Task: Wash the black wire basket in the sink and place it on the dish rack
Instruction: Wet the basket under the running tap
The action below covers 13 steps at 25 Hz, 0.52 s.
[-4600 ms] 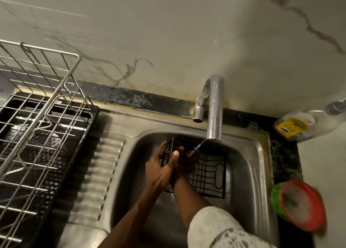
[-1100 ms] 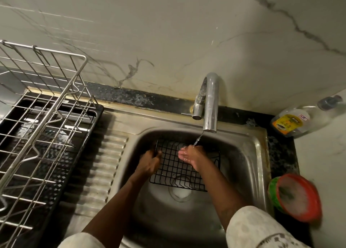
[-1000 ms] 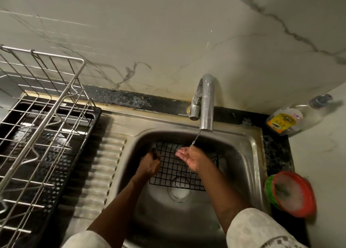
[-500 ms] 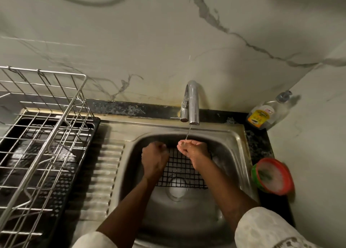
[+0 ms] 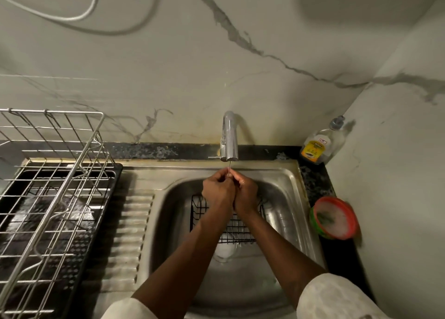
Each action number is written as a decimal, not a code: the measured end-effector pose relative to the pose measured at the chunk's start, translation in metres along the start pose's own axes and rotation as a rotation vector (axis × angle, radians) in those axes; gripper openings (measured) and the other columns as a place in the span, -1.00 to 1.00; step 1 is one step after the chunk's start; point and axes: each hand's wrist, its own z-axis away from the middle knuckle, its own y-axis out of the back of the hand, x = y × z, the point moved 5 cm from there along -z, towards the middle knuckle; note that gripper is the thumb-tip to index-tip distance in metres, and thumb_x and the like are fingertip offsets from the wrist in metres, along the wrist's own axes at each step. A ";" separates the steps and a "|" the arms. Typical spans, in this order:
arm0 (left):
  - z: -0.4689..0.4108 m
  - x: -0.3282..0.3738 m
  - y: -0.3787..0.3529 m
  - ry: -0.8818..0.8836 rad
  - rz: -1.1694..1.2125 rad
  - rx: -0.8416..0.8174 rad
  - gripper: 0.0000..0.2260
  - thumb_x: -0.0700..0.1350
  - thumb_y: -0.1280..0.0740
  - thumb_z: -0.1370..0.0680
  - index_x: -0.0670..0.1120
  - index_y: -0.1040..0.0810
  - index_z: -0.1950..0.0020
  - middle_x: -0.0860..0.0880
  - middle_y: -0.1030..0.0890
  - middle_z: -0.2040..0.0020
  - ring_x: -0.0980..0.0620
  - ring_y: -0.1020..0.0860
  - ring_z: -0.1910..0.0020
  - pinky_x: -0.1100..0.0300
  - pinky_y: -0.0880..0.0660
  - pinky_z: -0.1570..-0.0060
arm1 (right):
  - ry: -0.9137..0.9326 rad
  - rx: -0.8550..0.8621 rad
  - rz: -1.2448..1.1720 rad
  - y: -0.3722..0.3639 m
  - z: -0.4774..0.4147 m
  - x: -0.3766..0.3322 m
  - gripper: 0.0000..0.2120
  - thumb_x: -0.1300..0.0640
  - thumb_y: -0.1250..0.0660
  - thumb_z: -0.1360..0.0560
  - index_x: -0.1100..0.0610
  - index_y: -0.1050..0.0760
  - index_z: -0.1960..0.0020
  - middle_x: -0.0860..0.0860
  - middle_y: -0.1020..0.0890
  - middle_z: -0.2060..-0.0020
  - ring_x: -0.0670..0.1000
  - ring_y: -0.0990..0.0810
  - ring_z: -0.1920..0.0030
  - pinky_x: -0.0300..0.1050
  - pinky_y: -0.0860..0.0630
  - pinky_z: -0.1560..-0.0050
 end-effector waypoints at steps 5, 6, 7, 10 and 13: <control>0.003 0.006 -0.002 0.039 0.121 0.022 -0.88 -0.23 -0.47 -0.56 -0.02 -0.70 -0.01 0.01 -0.72 0.07 0.11 -0.70 0.09 0.13 -0.68 -0.05 | -0.051 -0.039 0.201 0.008 -0.012 0.000 -0.69 0.18 -0.28 -0.65 0.15 -0.51 -0.38 -0.02 -0.63 -0.22 -0.06 -0.60 -0.22 -0.28 -0.58 -0.13; 0.001 0.009 0.002 0.036 0.140 0.038 -0.90 -0.22 -0.47 -0.56 -0.02 -0.70 0.01 0.00 -0.73 0.09 0.10 -0.71 0.10 0.12 -0.69 -0.03 | -0.018 -0.033 0.276 0.010 -0.014 0.000 -0.69 0.18 -0.32 -0.62 0.15 -0.54 -0.35 -0.02 -0.65 -0.18 -0.07 -0.62 -0.18 -0.25 -0.60 -0.12; -0.004 0.013 0.005 0.028 0.141 0.054 -0.94 -0.19 -0.47 -0.56 -0.03 -0.69 0.04 0.00 -0.73 0.11 0.09 -0.72 0.12 0.11 -0.69 -0.02 | -0.005 -0.017 0.302 0.012 -0.016 0.001 -0.74 0.18 -0.37 -0.60 0.13 -0.60 -0.28 -0.02 -0.69 -0.11 -0.06 -0.66 -0.12 -0.18 -0.63 -0.11; -0.024 0.029 0.006 0.078 0.144 0.086 -0.85 -0.11 -0.40 -0.62 -0.04 -0.63 0.14 -0.02 -0.71 0.15 0.05 -0.70 0.12 0.09 -0.67 -0.03 | 0.001 0.045 0.314 0.013 -0.015 0.010 -0.81 0.23 -0.45 -0.53 0.11 -0.68 -0.14 -0.02 -0.74 0.03 -0.08 -0.71 0.02 -0.03 -0.67 -0.08; -0.037 0.036 0.001 0.288 0.198 0.066 -0.89 -0.16 -0.32 -0.62 -0.10 -0.50 0.10 -0.10 -0.61 0.08 -0.02 -0.61 0.10 0.09 -0.63 -0.02 | -0.051 0.043 0.296 0.010 -0.010 0.020 -0.78 0.27 -0.46 -0.52 0.16 -0.66 -0.15 0.03 -0.74 0.00 -0.05 -0.72 0.01 0.01 -0.66 -0.09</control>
